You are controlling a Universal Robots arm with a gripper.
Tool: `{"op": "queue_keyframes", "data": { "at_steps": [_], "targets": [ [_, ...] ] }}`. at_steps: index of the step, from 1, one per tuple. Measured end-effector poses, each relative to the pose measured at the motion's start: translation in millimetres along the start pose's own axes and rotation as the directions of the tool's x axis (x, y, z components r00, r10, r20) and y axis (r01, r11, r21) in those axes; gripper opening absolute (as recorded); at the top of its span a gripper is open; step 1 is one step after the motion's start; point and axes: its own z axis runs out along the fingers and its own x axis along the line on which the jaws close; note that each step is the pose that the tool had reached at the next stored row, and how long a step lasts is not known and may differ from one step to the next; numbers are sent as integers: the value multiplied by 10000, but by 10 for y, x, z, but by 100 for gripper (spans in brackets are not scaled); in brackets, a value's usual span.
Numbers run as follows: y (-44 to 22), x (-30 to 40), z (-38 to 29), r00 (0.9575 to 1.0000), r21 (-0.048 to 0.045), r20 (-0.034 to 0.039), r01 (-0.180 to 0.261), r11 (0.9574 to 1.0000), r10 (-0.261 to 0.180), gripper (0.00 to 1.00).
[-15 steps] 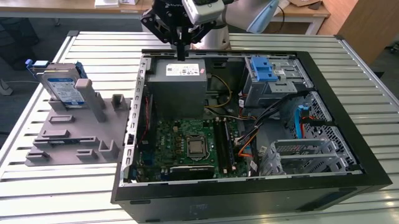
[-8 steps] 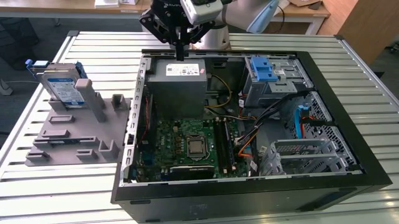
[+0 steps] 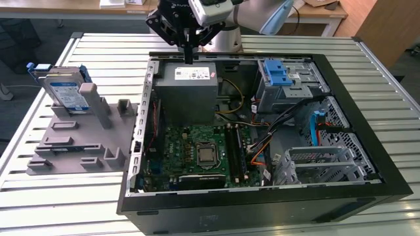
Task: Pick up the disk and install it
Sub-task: 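Reach for the disk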
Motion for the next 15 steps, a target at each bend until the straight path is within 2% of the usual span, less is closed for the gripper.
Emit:
{"op": "queue_keyframes", "data": {
  "at_steps": [15],
  "targets": [
    [-3, 37, 0, 10000, 0, 0, 0, 10000, 0, 11]
  ]
}}
